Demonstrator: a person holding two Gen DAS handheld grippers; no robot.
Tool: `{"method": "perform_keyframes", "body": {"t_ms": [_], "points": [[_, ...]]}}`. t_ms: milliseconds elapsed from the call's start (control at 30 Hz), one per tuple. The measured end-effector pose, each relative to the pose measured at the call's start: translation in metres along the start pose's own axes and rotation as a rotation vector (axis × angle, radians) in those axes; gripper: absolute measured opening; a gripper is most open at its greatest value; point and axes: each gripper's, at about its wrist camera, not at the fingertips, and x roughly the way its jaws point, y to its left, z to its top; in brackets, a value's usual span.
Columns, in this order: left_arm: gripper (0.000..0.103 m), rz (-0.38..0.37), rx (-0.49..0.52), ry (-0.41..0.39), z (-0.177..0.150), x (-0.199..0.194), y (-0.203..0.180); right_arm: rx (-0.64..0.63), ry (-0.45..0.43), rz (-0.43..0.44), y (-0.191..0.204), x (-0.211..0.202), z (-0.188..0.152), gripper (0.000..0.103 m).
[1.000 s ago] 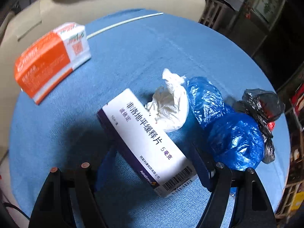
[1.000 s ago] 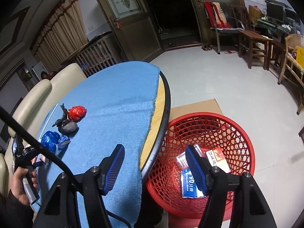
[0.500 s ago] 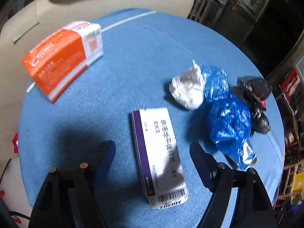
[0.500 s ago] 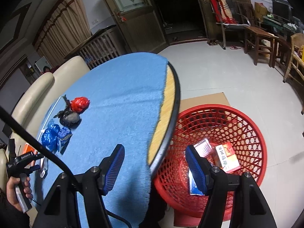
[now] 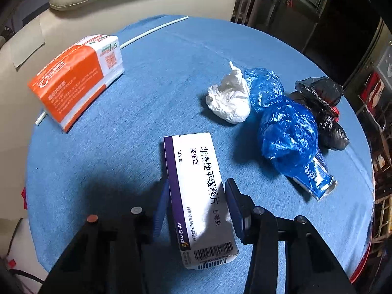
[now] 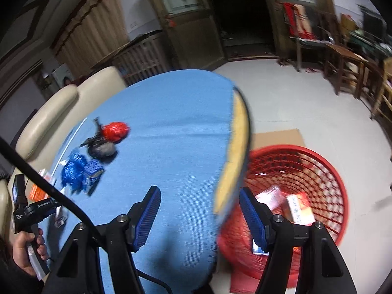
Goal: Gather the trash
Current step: 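Grasp the white-purple pill box with the left tool while the right grasps the blue bag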
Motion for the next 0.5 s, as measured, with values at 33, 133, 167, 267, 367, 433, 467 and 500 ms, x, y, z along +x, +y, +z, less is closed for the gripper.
{"method": "perform_keyframes", "body": {"t_ms": [33,133,167,267,367,433,467,500], "points": [[0.048,-0.003,0.000,-0.003,0.001,0.002,0.005,-0.027,0.005,0.020,0.012,0.003,0.003,0.070],[0.048,-0.004,-0.014,-0.014,-0.005,-0.005,0.022,-0.122,0.021,0.093,0.059,0.015,0.012,0.070],[0.048,-0.005,-0.019,-0.016,-0.007,-0.006,0.027,-0.147,0.025,0.115,0.072,0.018,0.013,0.070],[0.048,-0.008,-0.037,-0.011,-0.005,0.001,0.040,-0.252,0.053,0.231,0.134,0.037,0.018,0.070],[0.048,-0.009,-0.034,-0.015,-0.010,0.001,0.048,-0.330,0.089,0.309,0.187,0.064,0.020,0.070],[0.048,-0.008,-0.022,-0.018,-0.012,-0.001,0.052,-0.356,0.123,0.333,0.220,0.087,0.022,0.070],[0.048,-0.010,-0.020,-0.019,-0.014,-0.001,0.054,-0.365,0.132,0.334,0.231,0.096,0.023,0.070],[0.048,-0.013,-0.019,-0.019,-0.017,-0.004,0.059,-0.375,0.138,0.334,0.244,0.106,0.024,0.070]]}}
